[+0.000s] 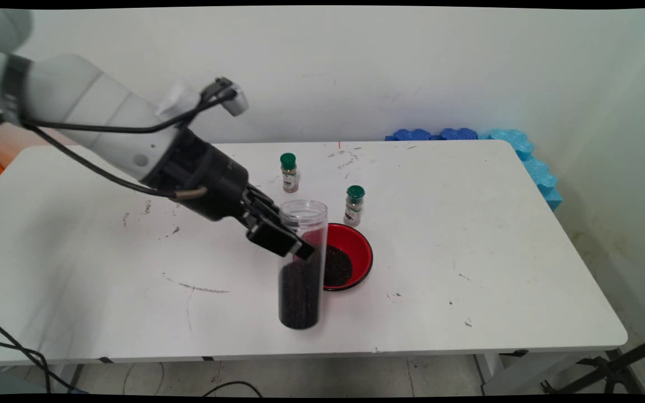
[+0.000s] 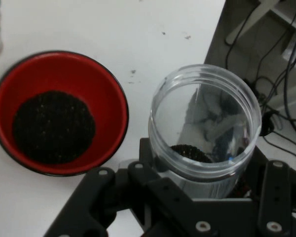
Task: Pour the black seasoning powder in the red bowl
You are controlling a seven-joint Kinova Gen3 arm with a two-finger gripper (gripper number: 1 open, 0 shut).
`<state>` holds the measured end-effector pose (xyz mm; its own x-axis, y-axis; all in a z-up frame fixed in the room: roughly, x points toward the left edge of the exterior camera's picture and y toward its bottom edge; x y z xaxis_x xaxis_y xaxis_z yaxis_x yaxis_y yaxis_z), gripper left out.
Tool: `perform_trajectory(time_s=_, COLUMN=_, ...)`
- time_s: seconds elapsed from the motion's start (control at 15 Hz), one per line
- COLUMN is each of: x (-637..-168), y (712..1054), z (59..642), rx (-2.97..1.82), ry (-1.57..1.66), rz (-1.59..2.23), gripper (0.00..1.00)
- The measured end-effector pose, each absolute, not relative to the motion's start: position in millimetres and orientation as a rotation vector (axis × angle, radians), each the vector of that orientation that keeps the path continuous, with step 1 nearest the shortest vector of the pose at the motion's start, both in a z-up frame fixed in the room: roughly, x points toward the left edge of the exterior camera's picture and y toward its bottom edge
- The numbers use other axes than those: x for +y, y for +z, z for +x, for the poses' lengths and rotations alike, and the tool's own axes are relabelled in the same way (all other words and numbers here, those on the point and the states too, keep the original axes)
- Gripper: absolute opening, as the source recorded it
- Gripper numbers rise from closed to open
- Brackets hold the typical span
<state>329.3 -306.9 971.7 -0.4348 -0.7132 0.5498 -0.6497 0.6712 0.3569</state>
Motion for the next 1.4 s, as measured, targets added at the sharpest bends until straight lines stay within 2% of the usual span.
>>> perform_trajectory(time_s=0.27, x=-315, y=957, z=324, rx=-2.178, ry=-0.194, rz=1.105, gripper=0.00)
perform_trajectory(time_s=0.8, x=-339, y=926, z=326, rx=-1.966, ry=-0.371, rz=1.455, gripper=0.00)
perform_trajectory(time_s=1.4, x=-352, y=912, z=320, rx=-1.714, ry=-0.577, rz=1.733, gripper=0.00)
